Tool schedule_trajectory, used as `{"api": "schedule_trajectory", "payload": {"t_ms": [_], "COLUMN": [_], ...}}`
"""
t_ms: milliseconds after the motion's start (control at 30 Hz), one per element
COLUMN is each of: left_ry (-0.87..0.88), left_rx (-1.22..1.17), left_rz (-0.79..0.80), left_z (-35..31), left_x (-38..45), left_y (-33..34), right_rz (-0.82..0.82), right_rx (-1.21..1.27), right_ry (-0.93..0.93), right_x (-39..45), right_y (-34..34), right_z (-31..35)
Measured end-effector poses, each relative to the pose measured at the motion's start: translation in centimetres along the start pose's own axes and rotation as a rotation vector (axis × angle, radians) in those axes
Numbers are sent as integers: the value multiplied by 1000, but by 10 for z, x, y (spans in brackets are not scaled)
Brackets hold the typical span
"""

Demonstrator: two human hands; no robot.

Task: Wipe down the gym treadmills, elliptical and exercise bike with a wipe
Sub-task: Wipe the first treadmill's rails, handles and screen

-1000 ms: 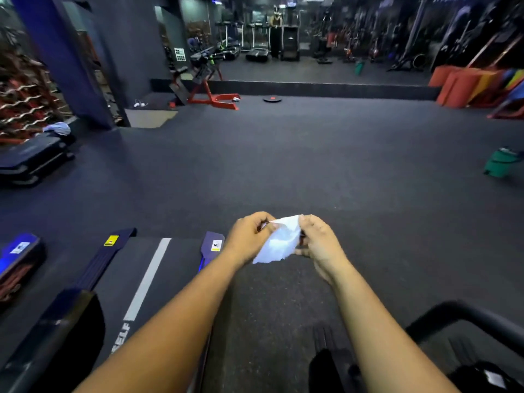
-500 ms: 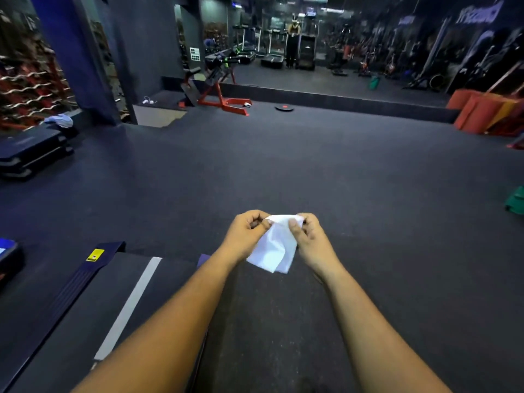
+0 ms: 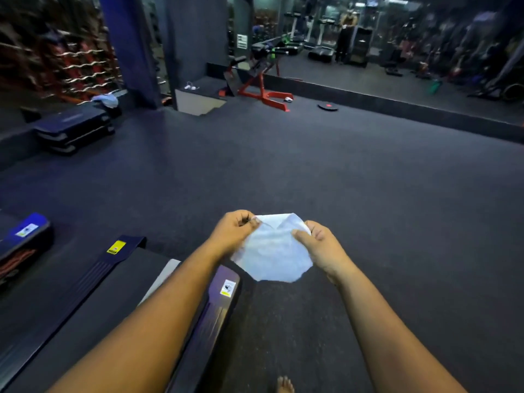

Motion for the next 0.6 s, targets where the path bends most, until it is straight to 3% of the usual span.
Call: {"api": "schedule_trajectory", "payload": {"t_ms": [100, 200, 300, 433, 533, 600], "left_ry": [-27, -40, -116, -204, -225, -232], "left_rx": [71, 141, 68, -68, -104, -91], "left_rz": [-89, -168, -184, -275, -323, -335], "left_z": [-1, -6, -1, 8, 8, 5], "left_x": [26, 41, 51, 42, 27, 13], "left_y": [-32, -52, -61, -89, -113, -131], "right_rz": [221, 320, 402, 692, 793, 852], "right_rx": [-262, -428, -329, -57, 80, 48], "right_ry": [-43, -205, -310, -215, -122, -221], "right_x": [54, 109, 158, 200, 216, 218], "right_y": [6, 14, 29, 73, 121, 159], "right_z": [-17, -17, -4, -8, -18, -11]}}
Point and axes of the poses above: each hand's wrist, its own x-axis towards the middle knuckle, its own y-axis out of the palm, z = x × y, the point moved 7 cm from there along x, towards the middle knuckle, and after that the axes turned 14 degrees about -y, right-handed, at the moved point
